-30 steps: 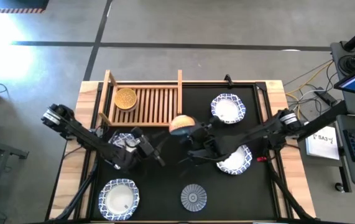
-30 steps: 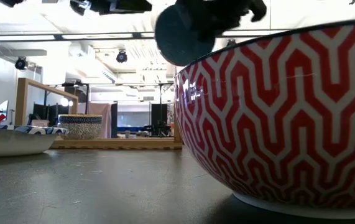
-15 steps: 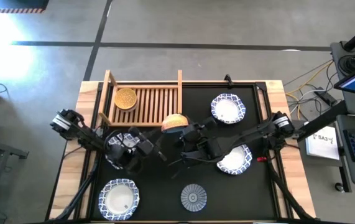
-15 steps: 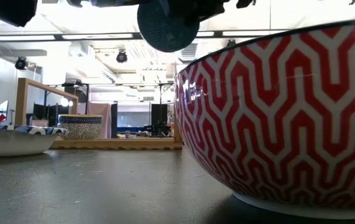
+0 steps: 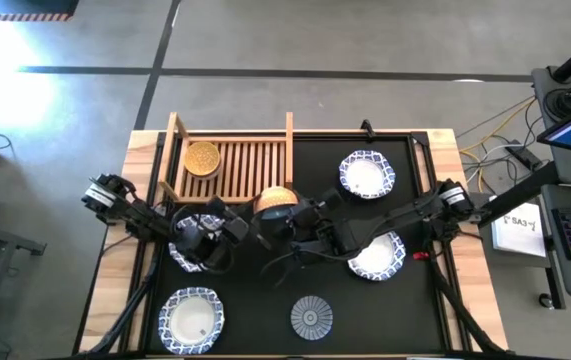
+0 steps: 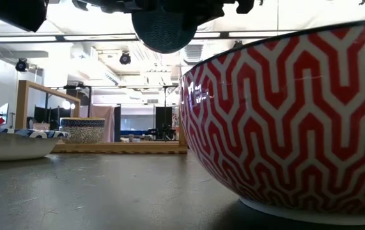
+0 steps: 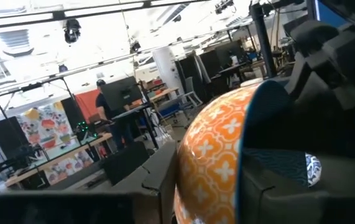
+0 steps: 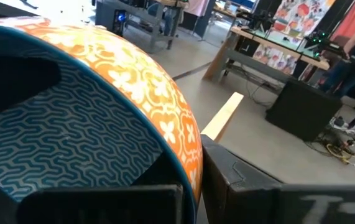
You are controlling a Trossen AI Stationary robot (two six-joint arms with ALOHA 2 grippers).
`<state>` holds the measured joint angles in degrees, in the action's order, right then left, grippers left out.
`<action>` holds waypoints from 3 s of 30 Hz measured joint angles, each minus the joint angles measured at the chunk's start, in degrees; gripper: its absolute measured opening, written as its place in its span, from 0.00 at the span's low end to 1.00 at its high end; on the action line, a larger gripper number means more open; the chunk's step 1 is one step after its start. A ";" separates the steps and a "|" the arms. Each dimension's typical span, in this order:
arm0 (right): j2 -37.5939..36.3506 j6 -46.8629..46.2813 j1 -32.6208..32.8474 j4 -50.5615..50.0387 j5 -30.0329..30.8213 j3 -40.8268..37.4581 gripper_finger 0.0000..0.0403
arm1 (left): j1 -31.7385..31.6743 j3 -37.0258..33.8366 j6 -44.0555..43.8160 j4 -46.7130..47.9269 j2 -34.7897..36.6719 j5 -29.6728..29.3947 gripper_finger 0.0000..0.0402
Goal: Place and stack bowls onto a shelf
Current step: Stack the patterned light blue bowl on top of the patterned yellow bowl on the shelf
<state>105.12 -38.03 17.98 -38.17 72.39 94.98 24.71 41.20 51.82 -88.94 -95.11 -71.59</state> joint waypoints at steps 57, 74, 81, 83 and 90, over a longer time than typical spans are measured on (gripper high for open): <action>-14.89 15.52 -3.02 -0.64 -42.14 5.38 0.66 | -7.20 -0.12 2.58 3.54 2.03 -14.89 0.01; -15.53 17.28 -3.26 -4.88 -42.44 5.27 0.65 | -30.33 -0.05 2.56 31.97 16.12 -12.31 0.01; -15.39 18.21 -4.28 -5.33 -42.39 5.27 0.65 | -37.61 -0.05 2.55 46.56 17.61 -7.90 0.01; -15.39 18.22 -4.73 -5.32 -42.40 5.27 0.65 | -39.62 0.32 2.55 51.15 17.29 -6.34 0.01; -15.39 18.17 -6.57 -5.32 -42.41 5.27 0.65 | -45.02 5.82 -4.37 72.06 16.13 2.35 0.01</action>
<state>89.73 -19.86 11.40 -43.49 29.98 100.25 -20.31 47.01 47.45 -16.89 -78.98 -69.24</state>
